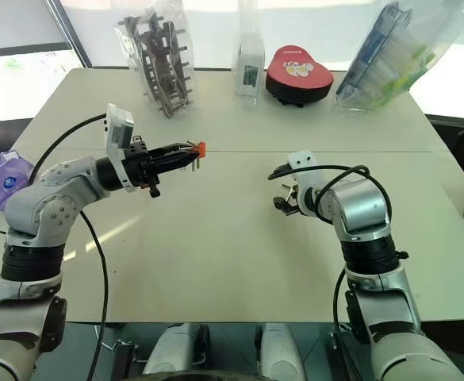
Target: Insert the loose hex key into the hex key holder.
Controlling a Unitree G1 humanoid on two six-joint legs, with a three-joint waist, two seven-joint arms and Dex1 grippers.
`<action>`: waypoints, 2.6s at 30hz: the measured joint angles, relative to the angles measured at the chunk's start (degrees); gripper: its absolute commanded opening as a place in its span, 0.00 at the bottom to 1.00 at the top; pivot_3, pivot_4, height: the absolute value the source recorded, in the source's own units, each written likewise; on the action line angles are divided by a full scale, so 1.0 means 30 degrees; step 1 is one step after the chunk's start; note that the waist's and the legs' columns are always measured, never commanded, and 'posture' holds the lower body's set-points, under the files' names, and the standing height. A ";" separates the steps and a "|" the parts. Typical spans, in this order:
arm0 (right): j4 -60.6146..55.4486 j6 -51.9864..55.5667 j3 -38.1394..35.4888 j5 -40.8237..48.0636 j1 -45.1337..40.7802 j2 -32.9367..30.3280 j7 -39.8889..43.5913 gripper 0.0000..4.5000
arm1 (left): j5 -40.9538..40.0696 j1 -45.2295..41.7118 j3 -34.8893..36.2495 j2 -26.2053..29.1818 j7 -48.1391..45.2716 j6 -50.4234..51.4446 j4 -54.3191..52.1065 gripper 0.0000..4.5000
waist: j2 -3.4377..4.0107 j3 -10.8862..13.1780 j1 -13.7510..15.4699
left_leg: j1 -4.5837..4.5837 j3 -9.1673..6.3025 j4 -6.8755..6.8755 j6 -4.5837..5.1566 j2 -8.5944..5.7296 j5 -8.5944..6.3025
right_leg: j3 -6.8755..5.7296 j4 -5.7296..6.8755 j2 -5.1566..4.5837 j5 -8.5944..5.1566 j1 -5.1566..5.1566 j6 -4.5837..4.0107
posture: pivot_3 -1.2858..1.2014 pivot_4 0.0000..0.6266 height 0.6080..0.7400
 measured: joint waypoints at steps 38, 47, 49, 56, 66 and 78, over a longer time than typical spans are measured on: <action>0.0619 -2.2884 -0.0632 -0.0722 0.0522 0.2915 0.0346 0.01 | 0.0923 -0.1294 -0.1147 -0.2740 0.0546 -0.1347 0.1882 0.03 | -0.0004 -0.0002 -0.0037 | -0.0003 -0.0007 -0.0008 0.0010 -0.0003 -0.0006 | 0.0000 -0.0010 0.0011 0.0000 -0.0002 0.0006 | 0.52 0.24 1.00; 0.0412 -2.4442 -0.2047 0.3642 -0.0175 0.5547 0.1757 0.01 | 0.1634 -0.2234 -0.1558 -0.3395 -0.0149 -0.2164 0.3485 0.03 | -0.0003 -0.0002 0.0006 | -0.0004 0.0002 -0.0006 0.0010 -0.0001 -0.0005 | 0.0000 -0.0021 0.0003 0.0000 0.0009 0.0007 | 0.52 0.24 1.00; -0.0261 -2.4372 -0.2122 0.4464 0.0313 0.5541 0.2306 0.01 | 0.1672 -0.2335 -0.1553 -0.3441 -0.0165 -0.2365 0.3703 0.03 | -0.0003 -0.0002 0.0005 | -0.0004 -0.0007 -0.0009 0.0010 0.0003 -0.0006 | -0.0002 -0.0019 0.0006 0.0000 0.0007 0.0007 | 0.52 0.24 1.00; -0.0668 -2.3853 -0.1964 0.5776 0.1366 0.5528 0.3285 0.01 | 0.1811 -0.2588 -0.1517 -0.3498 -0.0112 -0.2444 0.3949 0.03 | -0.0001 -0.0002 -0.0020 | -0.0002 -0.0004 -0.0009 0.0010 0.0003 -0.0005 | -0.0001 -0.0013 0.0007 0.0000 0.0005 0.0006 | 0.52 0.24 1.00; -0.0591 -2.3868 -0.1280 0.5876 0.1356 0.6050 0.3634 0.01 | 0.1807 -0.2613 -0.1475 -0.3364 0.0245 -0.2373 0.3620 0.03 | -0.0001 -0.0002 0.0007 | -0.0002 -0.0004 -0.0008 0.0010 0.0002 -0.0005 | -0.0001 -0.0014 0.0005 0.0001 0.0006 0.0006 | 0.52 0.24 1.00; -0.0489 -2.3912 -0.1298 0.5845 0.1358 0.5923 0.3643 0.01 | 0.1208 -0.2612 -0.0865 -0.3348 0.0704 -0.1916 0.3553 0.03 | -0.0001 -0.0002 -0.0006 | -0.0002 -0.0004 -0.0007 0.0010 0.0002 -0.0005 | 0.0000 -0.0014 0.0005 0.0001 0.0006 0.0006 | 0.52 0.24 1.00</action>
